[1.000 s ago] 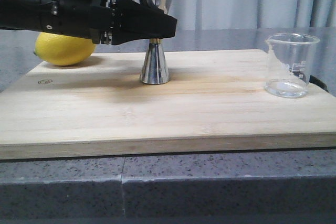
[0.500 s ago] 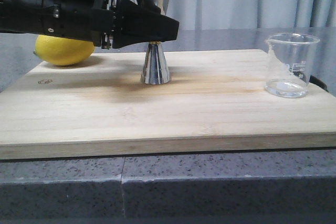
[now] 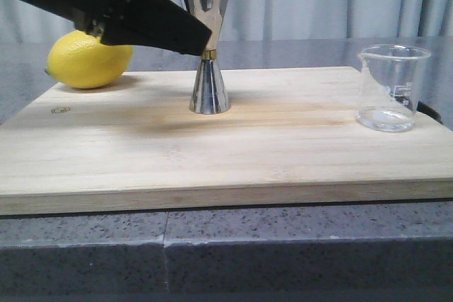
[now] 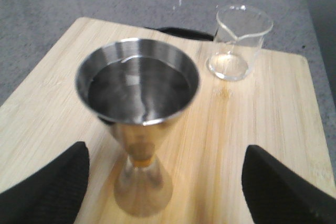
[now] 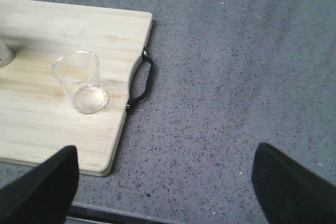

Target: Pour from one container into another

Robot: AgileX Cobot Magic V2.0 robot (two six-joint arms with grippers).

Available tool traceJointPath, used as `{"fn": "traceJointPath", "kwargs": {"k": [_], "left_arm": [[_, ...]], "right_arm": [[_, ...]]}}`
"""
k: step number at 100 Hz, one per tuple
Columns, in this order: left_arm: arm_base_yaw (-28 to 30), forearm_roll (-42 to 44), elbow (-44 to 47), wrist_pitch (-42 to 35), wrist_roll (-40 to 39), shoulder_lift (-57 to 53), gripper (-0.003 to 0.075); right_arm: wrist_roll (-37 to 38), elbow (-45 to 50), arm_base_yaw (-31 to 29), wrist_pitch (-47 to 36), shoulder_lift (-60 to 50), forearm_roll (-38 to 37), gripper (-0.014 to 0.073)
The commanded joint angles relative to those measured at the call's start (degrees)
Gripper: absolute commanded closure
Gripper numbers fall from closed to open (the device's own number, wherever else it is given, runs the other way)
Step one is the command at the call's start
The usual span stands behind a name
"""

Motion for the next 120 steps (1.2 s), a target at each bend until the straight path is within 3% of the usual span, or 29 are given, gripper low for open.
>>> {"fn": "traceJointPath", "kwargs": {"k": [1, 24, 38, 46, 64, 76, 95, 120], "left_arm": [[-0.4, 5.0, -1.6, -1.8, -9.7, -7.2, 0.0162], [-0.4, 27.4, -1.6, -6.0, -36.4, -21.2, 0.0162], [-0.4, 43.2, -1.6, -6.1, -57.7, -29.5, 0.0162], [-0.4, 53.5, -1.6, -5.1, -72.2, -34.2, 0.0162], [-0.4, 71.3, -1.6, 0.1, -94.5, -41.2, 0.0162], [-0.4, 77.6, -1.5, 3.6, -102.3, -45.1, 0.0164], [-0.4, 81.4, 2.9, 1.6, -109.6, -51.4, 0.0164], [-0.4, 83.1, 8.5, -1.6, -110.7, -54.6, 0.0238]], "right_arm": [[-0.6, -1.7, 0.0, -3.7, 0.5, -1.5, 0.0008], [-0.6, -1.7, 0.0, -3.6, 0.5, -1.5, 0.0008], [-0.6, -1.7, 0.0, -3.6, 0.5, -1.5, 0.0008], [-0.6, -1.7, 0.0, -3.6, 0.5, -1.5, 0.0008], [-0.6, -1.7, 0.0, -3.6, 0.5, -1.5, 0.0008], [-0.6, -1.7, 0.0, -3.6, 0.5, -1.5, 0.0008], [1.3, -1.7, 0.0, -3.5, 0.5, -1.5, 0.0008], [2.8, -1.7, 0.0, -3.3, 0.5, -1.5, 0.0026]]}}
